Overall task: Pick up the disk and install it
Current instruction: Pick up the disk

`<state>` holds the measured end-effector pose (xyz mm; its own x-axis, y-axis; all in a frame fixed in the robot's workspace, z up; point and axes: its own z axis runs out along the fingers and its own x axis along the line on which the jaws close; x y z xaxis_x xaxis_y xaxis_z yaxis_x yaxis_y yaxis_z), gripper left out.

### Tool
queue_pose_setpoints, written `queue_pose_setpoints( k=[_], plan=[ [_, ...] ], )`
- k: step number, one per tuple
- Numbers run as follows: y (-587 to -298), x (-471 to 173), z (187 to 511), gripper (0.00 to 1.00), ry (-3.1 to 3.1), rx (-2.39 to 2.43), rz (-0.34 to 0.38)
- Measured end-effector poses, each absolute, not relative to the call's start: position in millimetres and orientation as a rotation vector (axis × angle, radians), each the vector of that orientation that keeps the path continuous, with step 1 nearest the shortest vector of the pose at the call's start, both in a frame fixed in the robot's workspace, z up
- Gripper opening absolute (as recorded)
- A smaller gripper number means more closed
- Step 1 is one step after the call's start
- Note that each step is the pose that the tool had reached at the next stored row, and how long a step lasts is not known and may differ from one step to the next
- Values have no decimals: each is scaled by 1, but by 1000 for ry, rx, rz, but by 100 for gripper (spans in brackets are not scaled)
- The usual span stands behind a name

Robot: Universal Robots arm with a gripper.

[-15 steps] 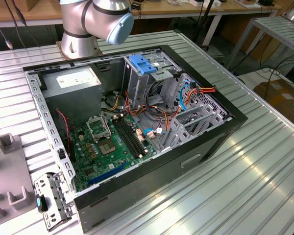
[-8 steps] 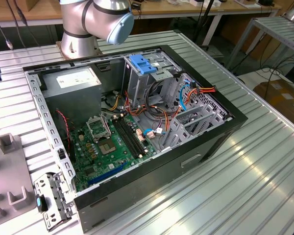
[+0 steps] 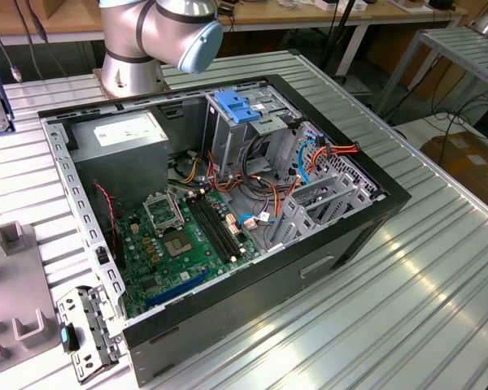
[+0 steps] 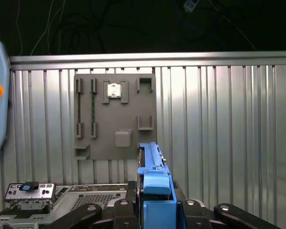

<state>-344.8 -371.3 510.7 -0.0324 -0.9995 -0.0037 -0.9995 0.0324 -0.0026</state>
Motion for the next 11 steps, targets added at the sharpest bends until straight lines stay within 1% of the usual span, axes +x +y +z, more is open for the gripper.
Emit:
queue_pose_setpoints(
  k=[11],
  plan=[
    [-371, -324, 511, 37, 2254, -2182, 1]
  ],
)
